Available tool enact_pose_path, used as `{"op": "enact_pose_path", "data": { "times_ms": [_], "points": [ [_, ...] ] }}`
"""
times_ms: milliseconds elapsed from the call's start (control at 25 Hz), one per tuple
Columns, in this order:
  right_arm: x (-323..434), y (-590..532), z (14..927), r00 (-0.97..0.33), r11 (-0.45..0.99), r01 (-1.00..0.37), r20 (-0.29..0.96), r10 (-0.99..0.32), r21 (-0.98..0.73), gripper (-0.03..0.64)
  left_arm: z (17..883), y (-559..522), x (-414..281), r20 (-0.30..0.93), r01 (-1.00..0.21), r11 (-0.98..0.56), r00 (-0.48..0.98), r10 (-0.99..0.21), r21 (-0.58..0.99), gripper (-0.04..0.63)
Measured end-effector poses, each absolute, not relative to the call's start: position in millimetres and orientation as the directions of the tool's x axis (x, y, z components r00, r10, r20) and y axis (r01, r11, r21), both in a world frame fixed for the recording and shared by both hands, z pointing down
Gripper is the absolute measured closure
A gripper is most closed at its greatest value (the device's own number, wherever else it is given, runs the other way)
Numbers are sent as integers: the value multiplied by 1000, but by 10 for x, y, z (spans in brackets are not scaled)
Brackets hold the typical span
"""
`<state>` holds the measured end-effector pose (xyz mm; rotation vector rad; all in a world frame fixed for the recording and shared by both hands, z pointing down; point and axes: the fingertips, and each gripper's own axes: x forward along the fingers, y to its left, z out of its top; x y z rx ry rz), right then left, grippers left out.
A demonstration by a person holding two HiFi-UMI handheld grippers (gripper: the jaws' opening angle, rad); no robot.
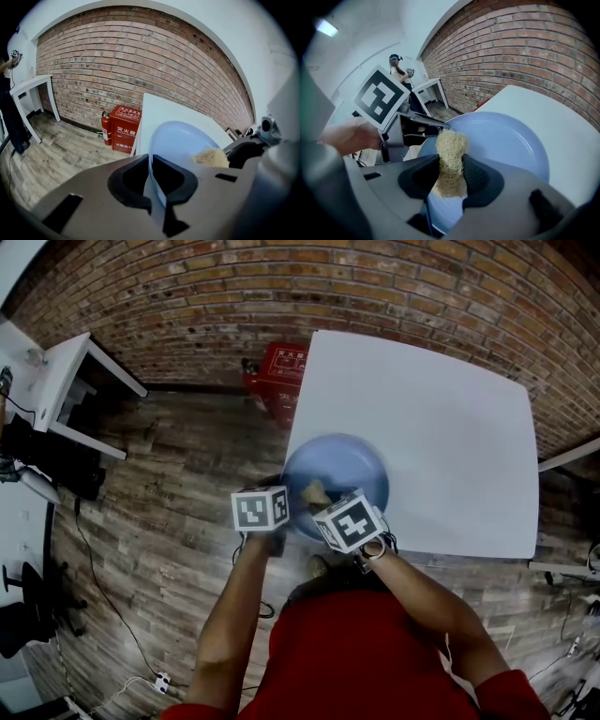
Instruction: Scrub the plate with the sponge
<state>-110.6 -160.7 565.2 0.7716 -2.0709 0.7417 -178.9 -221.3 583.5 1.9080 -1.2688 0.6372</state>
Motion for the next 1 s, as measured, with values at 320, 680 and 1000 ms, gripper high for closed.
{"op": "enact_pose_path", "data": {
  "times_ms": [320, 680, 1000],
  "points": [
    [-408, -1768, 5691, -396, 577, -804, 852, -343, -142, 463, 5855, -2209, -1786, 741, -921, -240, 389, -548, 306, 557],
    [-315, -1696, 5592, -392, 563, -814, 849, -354, -141, 463, 5826, -2204, -1770, 734, -919, -231, 395, -553, 321, 557],
    [-1230, -1275, 5606, -549, 672, -681, 810, -205, -292, 463, 5840, -2205, -1782, 740, -925, -222, 381, -554, 310, 557]
  ]
}}
